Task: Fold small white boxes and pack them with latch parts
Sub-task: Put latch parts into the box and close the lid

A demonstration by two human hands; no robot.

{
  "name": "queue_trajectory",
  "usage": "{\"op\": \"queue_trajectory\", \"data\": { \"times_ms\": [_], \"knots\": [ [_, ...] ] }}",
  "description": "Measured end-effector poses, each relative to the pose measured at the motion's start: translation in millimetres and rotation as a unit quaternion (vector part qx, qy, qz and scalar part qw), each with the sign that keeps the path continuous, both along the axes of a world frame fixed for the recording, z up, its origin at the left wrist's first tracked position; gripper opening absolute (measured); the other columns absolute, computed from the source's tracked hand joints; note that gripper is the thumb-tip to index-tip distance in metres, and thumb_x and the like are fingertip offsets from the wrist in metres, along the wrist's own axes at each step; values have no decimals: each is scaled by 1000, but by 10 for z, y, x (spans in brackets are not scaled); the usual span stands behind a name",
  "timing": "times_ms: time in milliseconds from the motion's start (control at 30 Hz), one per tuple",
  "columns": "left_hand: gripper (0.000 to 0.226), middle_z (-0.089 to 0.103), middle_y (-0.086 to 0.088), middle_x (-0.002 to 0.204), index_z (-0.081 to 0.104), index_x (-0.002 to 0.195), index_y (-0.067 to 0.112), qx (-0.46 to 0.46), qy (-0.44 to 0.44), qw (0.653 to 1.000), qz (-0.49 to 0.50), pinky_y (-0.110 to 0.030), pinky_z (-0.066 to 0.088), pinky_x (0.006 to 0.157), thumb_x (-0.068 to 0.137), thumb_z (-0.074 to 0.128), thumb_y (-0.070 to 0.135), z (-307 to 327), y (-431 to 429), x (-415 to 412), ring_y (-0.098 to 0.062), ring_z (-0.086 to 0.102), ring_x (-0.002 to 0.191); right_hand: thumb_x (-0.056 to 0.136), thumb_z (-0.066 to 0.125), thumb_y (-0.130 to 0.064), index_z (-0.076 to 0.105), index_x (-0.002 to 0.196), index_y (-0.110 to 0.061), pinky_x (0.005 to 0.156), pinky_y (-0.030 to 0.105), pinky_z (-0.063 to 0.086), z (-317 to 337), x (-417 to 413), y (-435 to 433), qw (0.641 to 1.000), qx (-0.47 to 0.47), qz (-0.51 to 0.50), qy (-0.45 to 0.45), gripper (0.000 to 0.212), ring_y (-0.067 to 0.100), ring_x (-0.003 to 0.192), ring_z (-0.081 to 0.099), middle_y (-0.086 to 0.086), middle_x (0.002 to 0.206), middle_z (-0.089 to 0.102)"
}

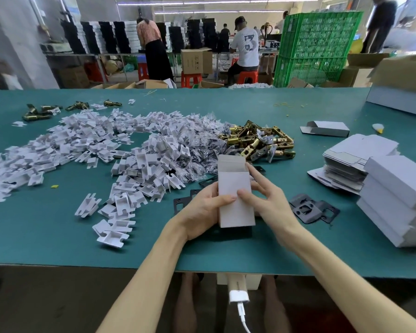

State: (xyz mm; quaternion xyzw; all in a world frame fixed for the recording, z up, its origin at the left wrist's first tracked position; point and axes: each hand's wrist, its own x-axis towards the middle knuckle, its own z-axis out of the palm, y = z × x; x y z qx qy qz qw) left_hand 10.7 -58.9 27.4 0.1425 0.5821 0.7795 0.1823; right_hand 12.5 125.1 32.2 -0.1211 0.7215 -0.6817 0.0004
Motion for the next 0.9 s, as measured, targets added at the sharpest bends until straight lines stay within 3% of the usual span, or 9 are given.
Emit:
{"op": "queue_trajectory", "data": {
  "times_ms": [100, 167, 267, 433, 567, 667, 800, 900],
  "knots": [
    [51, 60, -16, 146, 42, 153, 9, -15, 5, 1000, 22, -49, 50, 110, 104, 58, 12, -34, 85, -1, -36, 58, 133, 95, 72, -23, 50, 147, -41, 75, 21, 57, -133, 37, -12, 998, -47, -25, 12, 60, 8, 95, 73, -11, 112, 75],
    [53, 62, -14, 144, 39, 154, 13, -14, 13, 998, 55, -43, 55, 103, 104, 57, 11, -48, 128, -15, -31, 62, 129, 94, 73, -20, 53, 146, -39, 74, 22, 58, -192, 57, -14, 994, -95, -50, 12, 59, 11, 94, 74, -7, 111, 76],
    [65, 66, -9, 138, 29, 159, 33, -16, 35, 996, 83, -40, 58, 94, 103, 58, 15, -63, 171, -21, -27, 67, 119, 91, 76, -20, 56, 141, -40, 75, 24, 59, -217, 47, -2, 988, -139, -64, 6, 58, 16, 99, 75, -1, 110, 77],
    [72, 59, 6, 148, 22, 161, 48, -53, 94, 988, 107, -49, 55, 103, 106, 58, 20, -120, 168, -50, -26, 61, 132, 89, 79, -22, 57, 140, -40, 78, 28, 60, -244, 32, 23, 987, -144, -68, 2, 58, 18, 101, 74, 2, 109, 76],
    [66, 63, 1, 144, 35, 158, 46, -44, 99, 988, 113, -51, 57, 100, 103, 61, 21, -119, 154, -48, -27, 64, 124, 90, 78, -26, 61, 135, -44, 79, 27, 59, -251, 37, 17, 989, -126, -70, 20, 51, 16, 99, 73, -1, 107, 76],
    [46, 71, -10, 129, 59, 141, 34, -24, 90, 985, 146, -50, 60, 93, 97, 66, 20, -97, 139, -38, -30, 68, 110, 89, 79, -28, 64, 130, -45, 84, 33, 60, -241, 45, 10, 991, -115, -56, 30, 46, 18, 102, 72, -1, 109, 75],
    [29, 73, -16, 120, 69, 124, 21, -10, 88, 979, 186, -54, 57, 89, 95, 66, 22, -91, 130, -24, -28, 68, 102, 90, 78, -26, 66, 129, -41, 91, 41, 60, -223, 66, 13, 993, -105, -39, 36, 43, 22, 107, 70, 0, 113, 73],
    [26, 74, -11, 118, 73, 122, 23, -8, 105, 975, 196, -43, 61, 81, 97, 66, 26, -73, 132, -2, -23, 69, 102, 92, 75, -25, 65, 130, -35, 91, 43, 59, -204, 96, 30, 993, -105, -30, 54, 41, 24, 109, 69, 3, 116, 73]
  ]
}}
